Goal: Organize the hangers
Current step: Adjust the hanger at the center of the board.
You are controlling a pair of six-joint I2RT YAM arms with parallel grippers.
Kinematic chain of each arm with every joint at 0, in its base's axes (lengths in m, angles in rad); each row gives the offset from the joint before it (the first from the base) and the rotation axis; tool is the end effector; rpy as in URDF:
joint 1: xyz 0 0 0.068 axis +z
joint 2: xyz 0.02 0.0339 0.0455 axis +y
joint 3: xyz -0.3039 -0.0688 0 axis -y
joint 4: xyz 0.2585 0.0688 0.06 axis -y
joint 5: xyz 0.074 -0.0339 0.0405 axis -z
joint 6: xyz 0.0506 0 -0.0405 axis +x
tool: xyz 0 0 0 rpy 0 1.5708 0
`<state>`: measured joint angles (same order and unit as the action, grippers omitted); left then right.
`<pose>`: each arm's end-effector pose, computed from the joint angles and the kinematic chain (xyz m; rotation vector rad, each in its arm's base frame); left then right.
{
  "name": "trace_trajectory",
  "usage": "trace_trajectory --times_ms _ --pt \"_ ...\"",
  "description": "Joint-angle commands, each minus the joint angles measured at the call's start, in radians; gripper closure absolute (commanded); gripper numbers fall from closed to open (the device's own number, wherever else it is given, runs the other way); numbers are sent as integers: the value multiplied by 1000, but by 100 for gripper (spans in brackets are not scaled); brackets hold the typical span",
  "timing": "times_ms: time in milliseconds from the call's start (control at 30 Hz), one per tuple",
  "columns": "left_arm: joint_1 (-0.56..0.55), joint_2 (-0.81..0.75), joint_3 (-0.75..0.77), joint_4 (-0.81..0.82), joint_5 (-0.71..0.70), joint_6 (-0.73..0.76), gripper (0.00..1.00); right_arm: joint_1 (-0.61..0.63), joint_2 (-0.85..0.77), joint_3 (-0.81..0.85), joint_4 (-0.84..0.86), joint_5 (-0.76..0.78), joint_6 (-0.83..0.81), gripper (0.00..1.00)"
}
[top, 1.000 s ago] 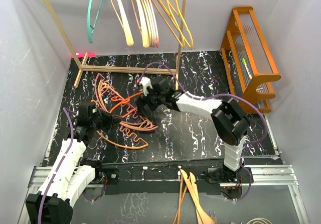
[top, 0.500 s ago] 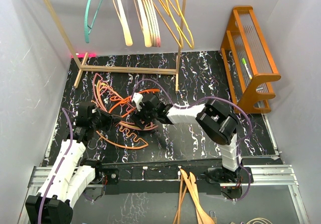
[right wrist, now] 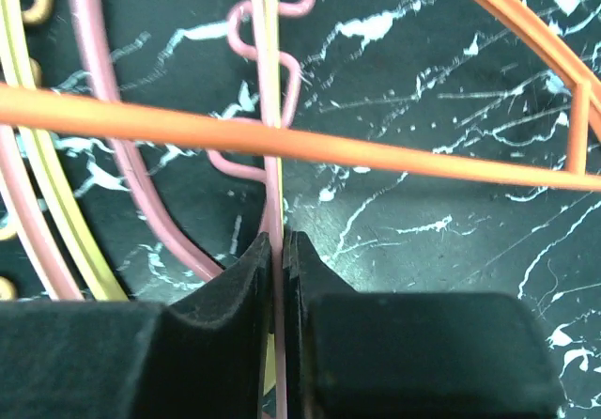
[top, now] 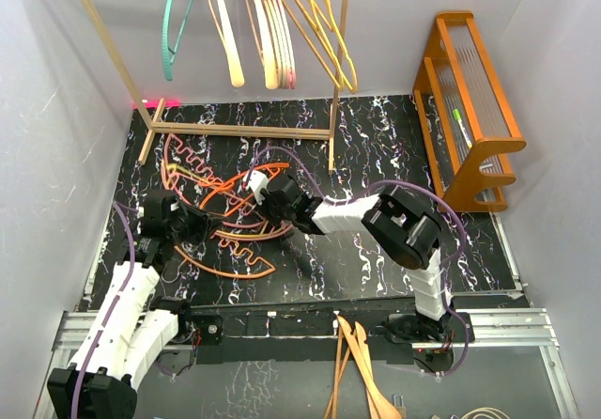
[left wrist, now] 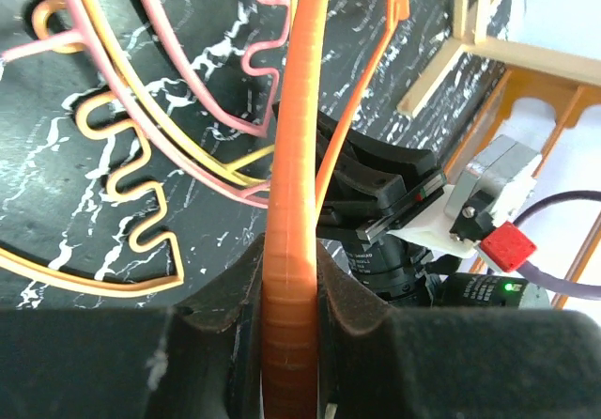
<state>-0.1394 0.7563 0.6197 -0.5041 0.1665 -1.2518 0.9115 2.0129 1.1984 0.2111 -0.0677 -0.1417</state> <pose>0.1598 -0.0309 0.2722 -1.1669 2.0649 -0.9138 0.2874 0.3764 0.1707 -1.1490 1.8978 0.5071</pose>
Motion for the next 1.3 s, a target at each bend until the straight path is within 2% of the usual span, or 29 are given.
trace_trajectory --times_ms 0,267,333,500,633,833,933,1033,1133,1267 --pt "7 -16 17 -145 -84 12 100 -21 46 -52 39 73 -26 92" --pt "8 -73 -13 -253 -214 2 100 -112 -33 -146 50 91 3 92" --pt "8 -99 -40 -271 -196 -34 100 -147 -47 -162 51 110 28 92" --pt "8 -280 -115 -294 -35 -168 100 -206 -70 -180 75 183 65 92" --pt "8 -324 -42 -462 -70 -190 100 -225 -68 -177 86 224 68 92" --pt "8 -346 -43 -515 -41 -219 100 -260 -59 -170 93 274 85 92" --pt "8 -369 -90 -496 13 -242 100 -311 -54 -146 90 274 132 92" --pt "8 -373 -150 -373 15 -287 100 -346 -47 -118 49 235 179 92" --pt "8 -276 -179 -235 65 -294 100 -431 -65 -104 32 198 256 92" --pt "4 -185 -130 -215 10 -255 100 -516 -66 -58 -85 115 326 92"
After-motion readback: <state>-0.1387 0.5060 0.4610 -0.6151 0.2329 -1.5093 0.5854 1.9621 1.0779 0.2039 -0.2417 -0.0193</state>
